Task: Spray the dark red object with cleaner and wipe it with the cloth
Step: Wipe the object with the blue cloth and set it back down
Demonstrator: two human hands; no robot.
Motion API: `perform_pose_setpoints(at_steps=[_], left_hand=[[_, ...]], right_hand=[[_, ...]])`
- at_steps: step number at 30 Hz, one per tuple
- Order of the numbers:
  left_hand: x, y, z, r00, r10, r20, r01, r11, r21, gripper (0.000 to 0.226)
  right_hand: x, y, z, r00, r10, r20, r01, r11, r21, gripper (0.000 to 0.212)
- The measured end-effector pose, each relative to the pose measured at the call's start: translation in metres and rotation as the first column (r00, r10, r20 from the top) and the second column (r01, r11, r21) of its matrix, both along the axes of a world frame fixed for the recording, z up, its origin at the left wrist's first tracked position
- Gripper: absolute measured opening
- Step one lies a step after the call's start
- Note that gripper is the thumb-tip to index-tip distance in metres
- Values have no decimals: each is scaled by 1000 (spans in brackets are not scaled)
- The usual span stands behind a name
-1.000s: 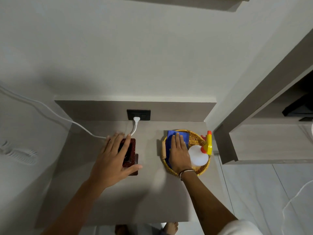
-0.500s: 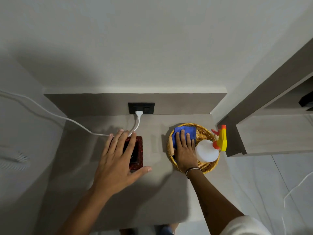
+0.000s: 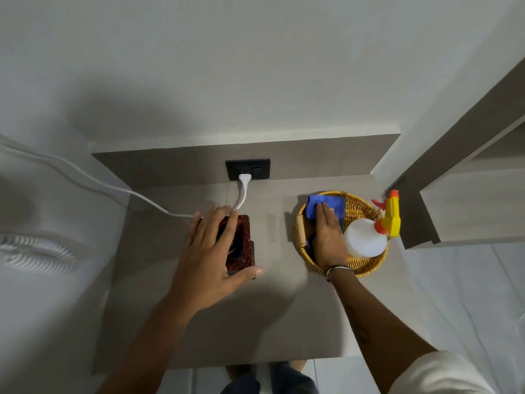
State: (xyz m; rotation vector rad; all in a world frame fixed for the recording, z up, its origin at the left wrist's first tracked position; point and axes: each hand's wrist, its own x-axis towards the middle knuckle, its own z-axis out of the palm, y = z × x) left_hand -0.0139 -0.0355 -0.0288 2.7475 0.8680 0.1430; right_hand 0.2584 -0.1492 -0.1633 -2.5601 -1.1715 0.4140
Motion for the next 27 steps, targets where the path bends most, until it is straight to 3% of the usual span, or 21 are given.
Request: perform_pose_setpoints(at_steps=[3, 7, 10, 12, 19, 23, 27], left_hand=[[-3, 3, 6, 999, -31, 12, 32, 998, -46, 118], [-6, 7, 15, 992, 21, 125, 7, 977, -214, 114], [-22, 13, 15, 977, 97, 188, -34, 950, -311, 110], [-33, 16, 13, 955, 171, 241, -62, 914, -402, 104], [-59, 27, -1, 919, 213, 333, -17, 863, -505, 99], [-64, 34, -3, 907, 234, 351, -1, 833, -554, 96], [-69, 40, -5, 879, 268, 395, 6, 820, -572, 90]], right_hand=[[-2, -1, 21, 998, -45, -36, 49, 992, 116, 87], [-16, -8, 51, 998, -53, 25, 43, 956, 290, 82], [-42, -19, 75, 990, -102, -99, 138, 852, 506, 63], [-63, -26, 89, 992, -85, -94, 124, 802, 584, 64], [-153, -22, 108, 946, 89, -312, 138, 759, 636, 59], [-199, 7, 122, 885, 275, -376, 60, 733, 677, 55], [-225, 20, 110, 838, 421, -348, -88, 733, 674, 71]])
